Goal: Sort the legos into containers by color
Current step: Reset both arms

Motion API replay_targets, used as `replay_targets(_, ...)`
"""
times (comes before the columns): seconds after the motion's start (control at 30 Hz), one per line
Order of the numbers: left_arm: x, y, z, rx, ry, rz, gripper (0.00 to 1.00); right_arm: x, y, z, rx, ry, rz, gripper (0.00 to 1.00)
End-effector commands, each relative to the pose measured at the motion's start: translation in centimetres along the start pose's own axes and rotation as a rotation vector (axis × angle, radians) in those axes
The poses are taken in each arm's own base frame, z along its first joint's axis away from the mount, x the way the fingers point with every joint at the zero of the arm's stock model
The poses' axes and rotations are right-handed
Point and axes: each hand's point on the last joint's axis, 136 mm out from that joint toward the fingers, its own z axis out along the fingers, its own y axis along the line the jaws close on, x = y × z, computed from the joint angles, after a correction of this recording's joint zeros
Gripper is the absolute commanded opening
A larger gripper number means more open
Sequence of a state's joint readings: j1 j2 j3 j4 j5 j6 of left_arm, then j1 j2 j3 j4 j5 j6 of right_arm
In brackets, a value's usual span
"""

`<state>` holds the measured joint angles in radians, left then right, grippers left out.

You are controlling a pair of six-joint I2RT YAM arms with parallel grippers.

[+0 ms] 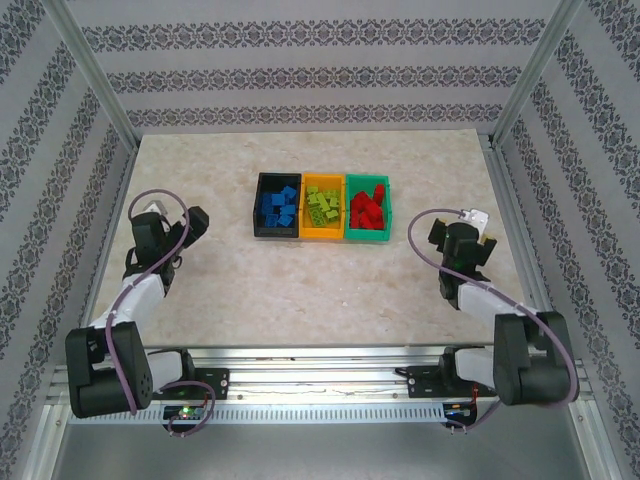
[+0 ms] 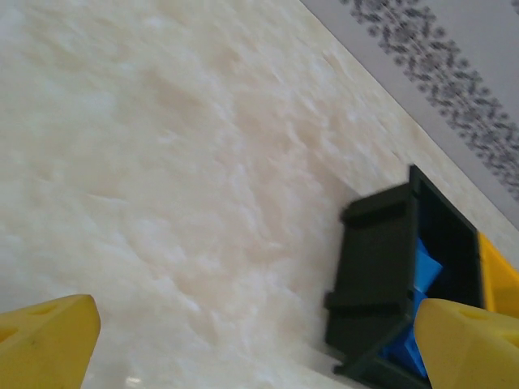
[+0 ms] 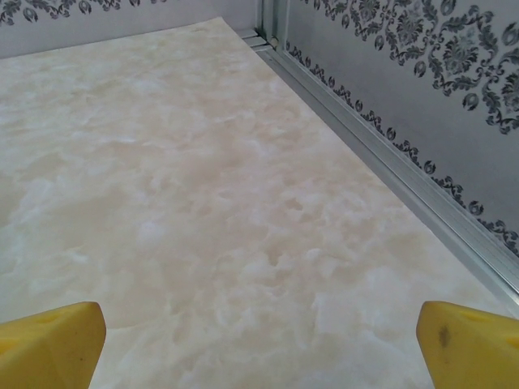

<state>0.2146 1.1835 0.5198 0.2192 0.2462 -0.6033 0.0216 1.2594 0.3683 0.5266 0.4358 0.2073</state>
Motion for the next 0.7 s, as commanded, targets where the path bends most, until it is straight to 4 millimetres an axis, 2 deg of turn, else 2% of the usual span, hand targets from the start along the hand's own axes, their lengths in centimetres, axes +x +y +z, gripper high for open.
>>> replay_targets(0.0,-3.7,1.3,-1.6,-0.086,-0.205,0.090,1.00,-2.5,0.6,0.2,-0.033,-0.126,0.016,0.98)
replay_targets(0.07,-4.1,2.4,-2.3,-0.139,-0.261,0.129,1.00,-2.8,1.4,0.1,-0.078,-0.133,0.002,0.98)
replay_targets(0.13,-4.1,3.4,-2.9,-0.178,-0.316,0.161,1.00,-2.0,1.7,0.0,-0.106,-0.140,-0.005,0.98)
replay_targets(0.23,-4.3,3.7,-3.0,-0.173,-0.383,0.248,1.00,-1.2,2.5,-0.1,-0.170,-0.173,-0.005,0.98)
replay_targets(0.33,-3.8,4.3,-2.5,-0.182,-0.401,0.300,1.00,-0.9,4.4,-0.2,-0.277,-0.212,-0.035,0.98)
replay_targets(0.43,-3.2,4.3,-1.6,-0.153,-0.402,0.325,1.00,0.4,6.4,0.1,-0.370,-0.183,-0.102,0.98)
replay_targets(0.6,-1.1,4.0,0.1,-0.077,-0.359,0.374,1.00,0.2,6.4,0.5,-0.336,-0.179,-0.109,0.98)
replay_targets(0.67,-0.6,3.2,0.6,-0.011,-0.378,0.390,1.00,-0.1,6.6,1.1,-0.324,-0.171,-0.106,0.98)
